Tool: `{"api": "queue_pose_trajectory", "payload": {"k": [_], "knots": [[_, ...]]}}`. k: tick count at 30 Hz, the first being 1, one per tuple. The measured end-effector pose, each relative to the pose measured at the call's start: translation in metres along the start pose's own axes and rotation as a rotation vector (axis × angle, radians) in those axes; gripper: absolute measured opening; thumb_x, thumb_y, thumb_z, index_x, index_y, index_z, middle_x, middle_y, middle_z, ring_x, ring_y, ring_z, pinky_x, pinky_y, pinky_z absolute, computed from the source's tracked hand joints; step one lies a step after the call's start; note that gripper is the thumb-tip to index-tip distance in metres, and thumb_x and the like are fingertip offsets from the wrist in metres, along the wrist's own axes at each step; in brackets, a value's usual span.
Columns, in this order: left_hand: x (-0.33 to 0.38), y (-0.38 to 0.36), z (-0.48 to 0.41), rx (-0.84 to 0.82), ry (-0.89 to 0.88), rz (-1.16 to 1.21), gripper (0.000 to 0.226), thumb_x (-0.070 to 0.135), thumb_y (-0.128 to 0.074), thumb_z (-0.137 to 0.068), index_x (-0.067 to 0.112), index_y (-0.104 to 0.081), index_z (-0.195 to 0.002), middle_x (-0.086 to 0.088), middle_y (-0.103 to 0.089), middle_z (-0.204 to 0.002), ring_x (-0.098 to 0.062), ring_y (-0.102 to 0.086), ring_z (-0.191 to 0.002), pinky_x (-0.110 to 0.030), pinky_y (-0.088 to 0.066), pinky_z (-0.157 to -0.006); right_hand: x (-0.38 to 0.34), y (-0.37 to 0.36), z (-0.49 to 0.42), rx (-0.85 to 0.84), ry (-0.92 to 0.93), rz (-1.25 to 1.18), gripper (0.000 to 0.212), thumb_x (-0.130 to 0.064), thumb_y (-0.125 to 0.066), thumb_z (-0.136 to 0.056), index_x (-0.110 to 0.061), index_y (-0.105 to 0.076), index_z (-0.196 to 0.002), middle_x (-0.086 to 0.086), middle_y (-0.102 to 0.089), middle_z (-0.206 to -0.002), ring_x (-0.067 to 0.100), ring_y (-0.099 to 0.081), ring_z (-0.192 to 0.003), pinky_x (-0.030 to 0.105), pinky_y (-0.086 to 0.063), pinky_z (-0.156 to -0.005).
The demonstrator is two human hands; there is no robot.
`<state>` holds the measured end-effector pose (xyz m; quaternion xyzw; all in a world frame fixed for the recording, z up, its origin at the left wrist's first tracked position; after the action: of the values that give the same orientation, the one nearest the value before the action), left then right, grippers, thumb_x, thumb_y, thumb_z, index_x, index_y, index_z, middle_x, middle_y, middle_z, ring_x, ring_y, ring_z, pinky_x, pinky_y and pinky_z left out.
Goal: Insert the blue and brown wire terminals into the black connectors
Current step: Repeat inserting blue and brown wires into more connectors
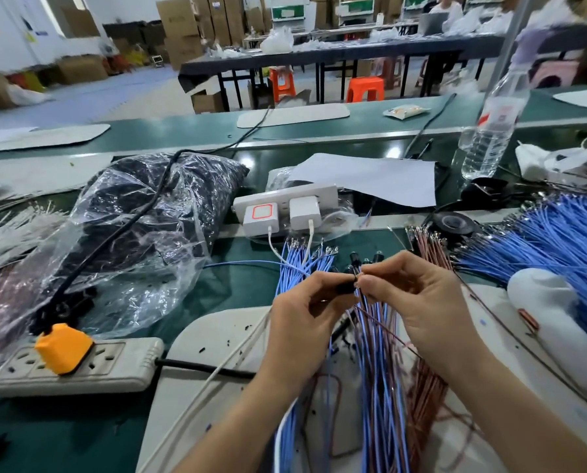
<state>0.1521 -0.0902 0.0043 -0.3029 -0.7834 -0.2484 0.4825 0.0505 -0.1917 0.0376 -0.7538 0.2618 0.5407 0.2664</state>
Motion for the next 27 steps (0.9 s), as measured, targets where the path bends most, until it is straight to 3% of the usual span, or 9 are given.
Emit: {"api": "queue_pose_trajectory", "payload": {"k": [10,17,22,25,27], "knots": [[0.0,0.0,0.001,0.009,0.026,-0.098,0.02,0.008,-0.073,-0.082,0.015,-0.072,-0.1,0.004,-0.073,-0.088,-0.008,-0.067,-0.078,-0.024,-0.053,-0.073,-0.005,0.001,0.004,0.02,0.125,0.218,0.012,-0.023,-0.074,-0.064,-0.021,-0.069,-0.075,-0.01,-0.072,-0.077,0.001,-0.068,-0.071,0.009,-0.05,-0.069],[0.005,0.001,0.002,0.009,-0.003,-0.174,0.022,0.007,-0.074,-0.08,0.018,-0.073,-0.099,0.006,-0.073,-0.088,-0.006,-0.068,-0.081,-0.024,-0.054,-0.075,0.0,0.0,0.003,0.005,0.104,0.257,0.012,-0.011,-0.077,-0.069,-0.016,-0.069,-0.076,-0.009,-0.072,-0.076,0.001,-0.068,-0.069,0.009,-0.05,-0.068],[0.007,0.002,0.001,0.012,-0.02,-0.266,0.021,0.009,-0.074,-0.079,0.016,-0.075,-0.099,0.008,-0.073,-0.088,0.0,-0.065,-0.081,-0.016,-0.05,-0.075,-0.002,0.003,0.0,-0.06,0.031,0.244,0.018,0.001,-0.074,-0.074,-0.017,-0.073,-0.078,-0.001,-0.074,-0.074,0.007,-0.069,-0.066,0.011,-0.052,-0.065],[0.01,0.002,0.001,0.013,-0.044,-0.354,0.02,0.014,-0.076,-0.077,0.017,-0.075,-0.098,0.011,-0.07,-0.084,0.008,-0.055,-0.079,-0.006,-0.039,-0.072,-0.003,0.008,-0.003,-0.085,-0.058,0.177,0.015,0.005,-0.07,-0.076,-0.01,-0.073,-0.078,0.01,-0.073,-0.072,0.012,-0.068,-0.061,0.015,-0.054,-0.063],[0.011,0.001,0.001,0.007,-0.051,-0.395,0.02,0.018,-0.076,-0.077,0.019,-0.075,-0.097,0.006,-0.069,-0.081,0.005,-0.05,-0.077,-0.009,-0.038,-0.071,-0.003,0.011,-0.004,-0.127,-0.09,0.191,0.012,0.005,-0.07,-0.076,-0.007,-0.073,-0.079,0.014,-0.072,-0.074,0.014,-0.068,-0.063,0.017,-0.055,-0.065]]}}
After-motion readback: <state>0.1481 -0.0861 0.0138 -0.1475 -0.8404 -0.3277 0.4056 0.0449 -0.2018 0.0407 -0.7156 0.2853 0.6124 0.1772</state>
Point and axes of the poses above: each hand's wrist, its own z-axis away from the middle knuckle, its own y-axis out of the back of the hand, x = y × z, the point moved 4 cm from there along -z, towards the middle knuckle
